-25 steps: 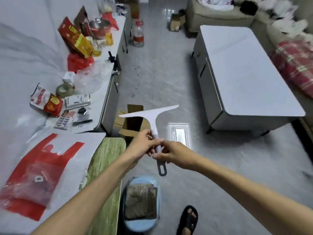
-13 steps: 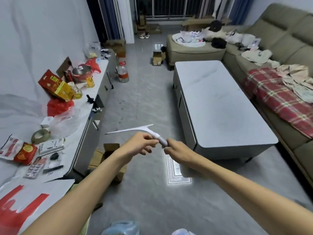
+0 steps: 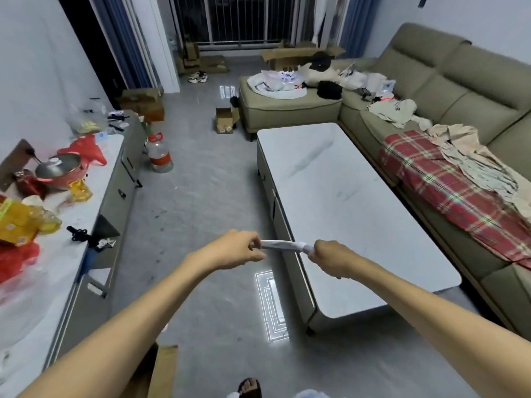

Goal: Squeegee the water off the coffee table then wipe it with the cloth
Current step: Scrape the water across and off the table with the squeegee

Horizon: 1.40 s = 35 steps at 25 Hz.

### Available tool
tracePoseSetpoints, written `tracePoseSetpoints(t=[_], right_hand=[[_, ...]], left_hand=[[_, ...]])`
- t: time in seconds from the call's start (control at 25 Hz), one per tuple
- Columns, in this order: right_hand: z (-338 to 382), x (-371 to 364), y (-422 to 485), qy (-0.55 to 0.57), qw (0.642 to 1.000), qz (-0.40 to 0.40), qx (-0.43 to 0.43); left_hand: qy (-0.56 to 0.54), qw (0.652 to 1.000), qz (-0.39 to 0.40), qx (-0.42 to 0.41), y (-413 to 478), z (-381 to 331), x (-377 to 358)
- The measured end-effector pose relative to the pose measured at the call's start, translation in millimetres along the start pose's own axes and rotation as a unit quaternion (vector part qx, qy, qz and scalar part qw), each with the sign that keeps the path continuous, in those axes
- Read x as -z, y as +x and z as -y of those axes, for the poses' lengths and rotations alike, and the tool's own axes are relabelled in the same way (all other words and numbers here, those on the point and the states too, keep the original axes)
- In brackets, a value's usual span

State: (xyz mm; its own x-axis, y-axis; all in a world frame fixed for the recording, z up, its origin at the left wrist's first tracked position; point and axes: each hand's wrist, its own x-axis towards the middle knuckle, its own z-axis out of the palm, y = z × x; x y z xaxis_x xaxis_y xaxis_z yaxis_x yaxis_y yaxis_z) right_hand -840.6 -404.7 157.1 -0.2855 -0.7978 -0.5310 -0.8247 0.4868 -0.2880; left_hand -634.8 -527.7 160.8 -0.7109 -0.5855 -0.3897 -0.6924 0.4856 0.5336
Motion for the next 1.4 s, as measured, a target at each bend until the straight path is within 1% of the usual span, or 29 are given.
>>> tracePoseSetpoints(t=[0.08,0.2,0.36,0.44,0.52,0.6,0.68,0.8,0.88,1.0,1.12,1.28,1.4], right_hand=[[1.7,30.1,37.4,0.033,0.999,0.022,-0.029],[3.1,81.0,97.7,0.078,0.995,0.027,-0.055],[-3.4,142.0,201.0,0.088,0.994,0.003,-0.058],[-2.3,164.0,247.6,0.071,0.997,0.001,-0.04],[-3.3,190.0,310.5,0.076,0.996,-0.001,-0.041],[-0.9,223.3,377.7,0.103,0.993,-0.007,-0.048],[8.3,262.4,433.8,0.131,0.989,-0.018,-0.068],[25.7,316.2,496.2,0.155,0.985,-0.025,-0.074],[32.5,342.6,542.3,0.176,0.98,-0.034,-0.084],[34.7,369.0,624.9,0.224,0.965,-0.046,-0.128],[34.8,397.3,679.7,0.257,0.951,-0.044,-0.166],[24.2,443.9,748.2,0.266,0.939,-0.059,-0.208],[-6.0,467.7,810.4,0.286,0.927,-0.066,-0.233]], left_hand=[[0.041,0.999,0.011,-0.017,50.3,0.9,35.6],[0.081,0.996,0.028,-0.035,130.5,1.6,93.3],[0.074,0.995,0.027,-0.064,247.4,9.5,159.2],[0.082,0.994,0.034,-0.069,298.1,17.3,182.5],[0.091,0.992,0.047,-0.067,360.9,27.9,211.2],[0.103,0.991,0.054,-0.063,424.3,34.3,252.1],[0.102,0.992,0.045,-0.066,478.1,39.8,293.2],[0.105,0.989,0.055,-0.083,550.7,43.9,340.8],[0.118,0.987,0.065,-0.091,606.5,53.8,367.4],[0.147,0.977,0.091,-0.121,703.2,76.5,408.3],[0.14,0.974,0.113,-0.134,777.4,84.4,444.4],[0.152,0.963,0.163,-0.15,877.5,74.9,484.1],[0.153,0.958,0.182,-0.161,962.5,59.7,494.9]])
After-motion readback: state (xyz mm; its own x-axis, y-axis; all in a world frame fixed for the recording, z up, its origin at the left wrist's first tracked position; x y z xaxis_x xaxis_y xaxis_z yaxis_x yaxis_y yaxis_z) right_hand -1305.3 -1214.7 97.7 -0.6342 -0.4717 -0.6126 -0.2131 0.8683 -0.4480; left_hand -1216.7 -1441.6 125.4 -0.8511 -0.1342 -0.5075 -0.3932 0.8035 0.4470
